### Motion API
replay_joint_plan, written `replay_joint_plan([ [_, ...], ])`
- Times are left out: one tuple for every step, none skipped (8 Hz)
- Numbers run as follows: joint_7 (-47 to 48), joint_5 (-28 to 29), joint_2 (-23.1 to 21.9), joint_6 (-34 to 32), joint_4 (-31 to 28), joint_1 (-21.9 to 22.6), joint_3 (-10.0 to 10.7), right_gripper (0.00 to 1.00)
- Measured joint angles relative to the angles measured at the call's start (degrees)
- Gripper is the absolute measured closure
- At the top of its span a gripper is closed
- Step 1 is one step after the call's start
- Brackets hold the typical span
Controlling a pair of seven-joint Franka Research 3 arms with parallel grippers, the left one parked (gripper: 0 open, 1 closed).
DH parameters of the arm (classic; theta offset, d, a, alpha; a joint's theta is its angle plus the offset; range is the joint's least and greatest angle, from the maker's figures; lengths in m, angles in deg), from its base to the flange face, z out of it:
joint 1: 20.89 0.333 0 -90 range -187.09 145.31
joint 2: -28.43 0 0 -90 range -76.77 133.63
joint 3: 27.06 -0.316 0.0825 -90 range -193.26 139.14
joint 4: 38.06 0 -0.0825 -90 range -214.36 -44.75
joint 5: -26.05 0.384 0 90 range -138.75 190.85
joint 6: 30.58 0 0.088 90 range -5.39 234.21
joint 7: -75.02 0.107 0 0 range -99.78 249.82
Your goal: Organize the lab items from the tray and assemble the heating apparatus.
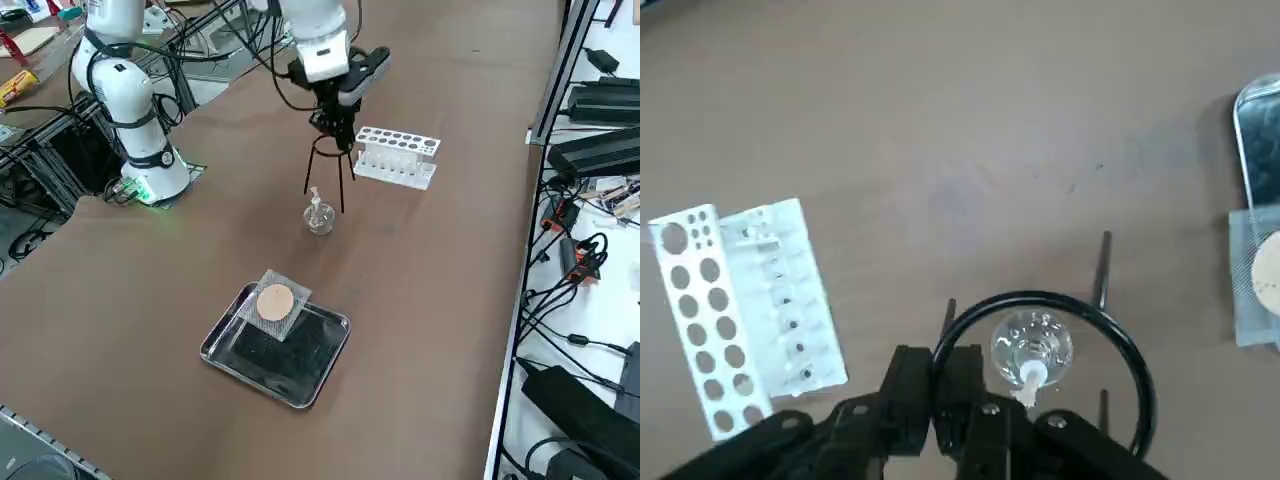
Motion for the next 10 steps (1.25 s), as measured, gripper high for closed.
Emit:
replay_joint_plan([
  [0.0, 0.48, -0.01, 2.83, -3.04, 1.64, 0.25, 0.93],
  [0.01, 1.25, 0.02, 5.29, -5.85, 2.91, 0.25, 0.93],
  [0.01, 2.85, 0.03, 7.22, -8.35, 3.89, 0.23, 0.93],
  [0.01, 4.3, 0.04, 8.63, -10.26, 4.74, 0.2, 0.93],
  [0.01, 5.56, 0.05, 9.72, -11.71, 5.37, 0.17, 0.93],
  [0.01, 6.81, 0.06, 10.47, -12.75, 5.7, 0.16, 0.93],
  [0.01, 7.84, 0.07, 10.81, -13.41, 5.82, 0.13, 0.93],
  [0.01, 8.91, 0.08, 10.9, -13.76, 5.87, -0.12, 0.93],
  [0.01, 10.16, 0.17, 11.11, -13.98, 5.92, -0.71, 0.93],
  [0.01, 11.24, 0.39, 11.73, -14.36, 5.95, -1.42, 0.93],
])
